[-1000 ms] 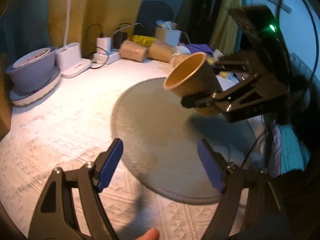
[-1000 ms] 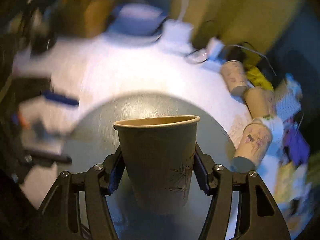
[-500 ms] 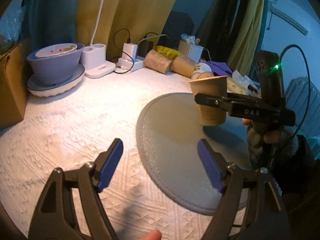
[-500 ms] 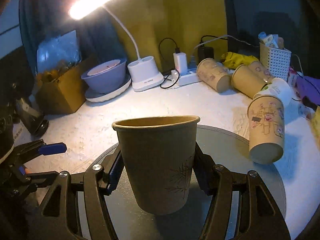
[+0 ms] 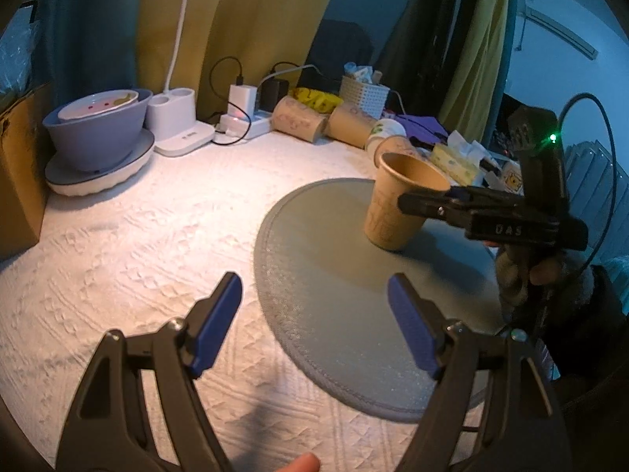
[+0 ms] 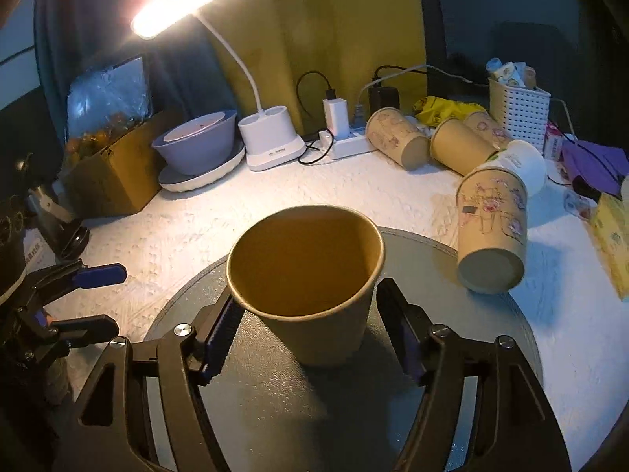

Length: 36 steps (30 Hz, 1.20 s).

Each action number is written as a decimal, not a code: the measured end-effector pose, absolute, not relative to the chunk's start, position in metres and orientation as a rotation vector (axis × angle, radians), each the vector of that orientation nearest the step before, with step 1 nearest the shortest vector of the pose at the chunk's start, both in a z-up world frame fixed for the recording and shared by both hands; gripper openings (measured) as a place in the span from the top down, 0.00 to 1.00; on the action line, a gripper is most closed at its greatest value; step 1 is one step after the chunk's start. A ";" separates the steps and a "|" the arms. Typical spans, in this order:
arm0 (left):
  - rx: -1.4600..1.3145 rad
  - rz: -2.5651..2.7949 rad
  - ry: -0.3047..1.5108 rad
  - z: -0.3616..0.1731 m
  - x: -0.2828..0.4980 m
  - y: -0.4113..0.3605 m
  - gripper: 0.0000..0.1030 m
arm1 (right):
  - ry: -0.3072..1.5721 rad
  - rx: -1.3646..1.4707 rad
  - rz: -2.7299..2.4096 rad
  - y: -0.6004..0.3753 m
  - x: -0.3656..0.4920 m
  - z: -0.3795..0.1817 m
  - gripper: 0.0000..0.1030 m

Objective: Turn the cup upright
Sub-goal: 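Rotate the cup opening-up and lower it onto the mat with the right gripper, then open the right gripper and pull it back from the upright cup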

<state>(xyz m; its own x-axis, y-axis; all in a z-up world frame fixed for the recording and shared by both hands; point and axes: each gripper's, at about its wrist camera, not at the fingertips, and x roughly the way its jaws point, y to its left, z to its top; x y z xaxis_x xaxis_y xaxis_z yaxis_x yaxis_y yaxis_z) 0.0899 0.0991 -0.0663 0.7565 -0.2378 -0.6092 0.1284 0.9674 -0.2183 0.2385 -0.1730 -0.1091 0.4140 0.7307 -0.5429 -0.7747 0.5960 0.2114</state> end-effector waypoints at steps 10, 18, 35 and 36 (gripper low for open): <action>-0.152 -0.201 0.674 -0.065 0.088 0.097 0.24 | 0.666 -0.081 0.935 -0.177 0.235 -0.110 0.30; -0.154 -0.190 0.655 -0.062 0.087 0.098 0.24 | 0.671 -0.073 0.930 -0.182 0.228 -0.106 0.27; -0.097 -0.113 0.473 -0.022 0.054 0.066 0.24 | 0.520 -0.042 0.842 -0.261 0.169 -0.059 0.19; -0.090 -0.124 0.461 -0.016 0.052 0.060 0.24 | 0.509 -0.040 0.831 -0.267 0.166 -0.056 0.19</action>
<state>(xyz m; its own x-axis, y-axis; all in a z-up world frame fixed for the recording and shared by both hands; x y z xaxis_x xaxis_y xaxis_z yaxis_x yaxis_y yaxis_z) 0.0521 0.0596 -0.0161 0.8883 -0.1398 -0.4374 0.0989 0.9884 -0.1149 0.1660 -0.2670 -0.0560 0.5617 0.6961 -0.4472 -0.7150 0.6804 0.1609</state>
